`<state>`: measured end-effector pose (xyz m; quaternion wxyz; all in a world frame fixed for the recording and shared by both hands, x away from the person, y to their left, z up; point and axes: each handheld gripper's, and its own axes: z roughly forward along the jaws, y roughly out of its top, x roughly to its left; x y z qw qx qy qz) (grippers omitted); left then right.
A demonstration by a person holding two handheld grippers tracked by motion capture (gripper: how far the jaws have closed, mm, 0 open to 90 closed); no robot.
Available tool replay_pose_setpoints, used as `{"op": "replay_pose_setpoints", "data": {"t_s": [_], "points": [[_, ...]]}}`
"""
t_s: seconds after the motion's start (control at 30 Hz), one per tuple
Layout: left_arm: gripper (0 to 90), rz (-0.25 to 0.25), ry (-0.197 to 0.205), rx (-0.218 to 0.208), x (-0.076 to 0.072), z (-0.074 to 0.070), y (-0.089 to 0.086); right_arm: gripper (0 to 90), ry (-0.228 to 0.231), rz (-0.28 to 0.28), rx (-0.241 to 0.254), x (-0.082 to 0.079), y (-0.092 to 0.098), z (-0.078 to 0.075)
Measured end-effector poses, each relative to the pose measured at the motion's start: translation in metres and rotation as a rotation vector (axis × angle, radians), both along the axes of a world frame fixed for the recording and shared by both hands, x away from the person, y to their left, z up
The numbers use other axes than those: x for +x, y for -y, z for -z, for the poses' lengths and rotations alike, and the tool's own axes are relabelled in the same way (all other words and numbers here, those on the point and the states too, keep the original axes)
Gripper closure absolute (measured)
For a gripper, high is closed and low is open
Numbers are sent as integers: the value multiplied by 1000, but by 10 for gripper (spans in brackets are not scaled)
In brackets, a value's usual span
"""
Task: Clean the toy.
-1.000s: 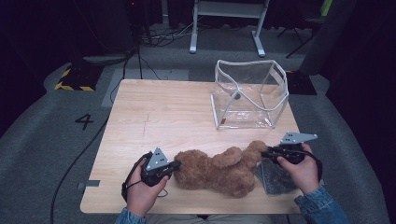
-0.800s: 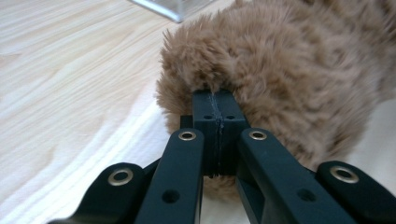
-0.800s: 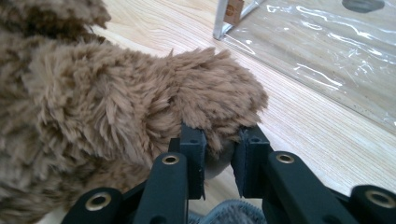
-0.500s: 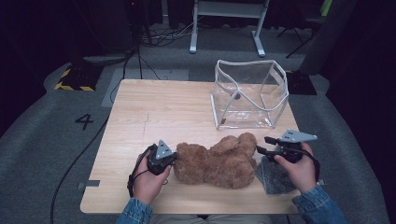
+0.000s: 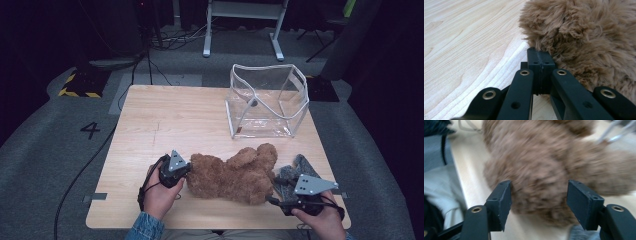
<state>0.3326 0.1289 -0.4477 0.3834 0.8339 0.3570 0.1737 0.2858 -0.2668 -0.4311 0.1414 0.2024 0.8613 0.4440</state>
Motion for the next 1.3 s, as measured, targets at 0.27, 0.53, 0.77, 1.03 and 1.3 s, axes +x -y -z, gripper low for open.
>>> {"op": "replay_pose_setpoints", "data": {"t_s": [0.27,0.53,0.77,1.03,1.3], "points": [[689,-49,45,-24,-15,-4,-19,788,40,-57,-83,9,-12,1],[423,-25,40,-67,-42,-9,-24,816,68,43,45,16,-7,-10],[364,101,27,-57,-45,-9,0,815,76,97,80,35,-14,-17],[545,64,9,17,-26,-1,13,580,125,149,121,58,-19,-23],[837,79,10,58,-19,-1,12,331,90,78,40,55,-2,-11]]}}
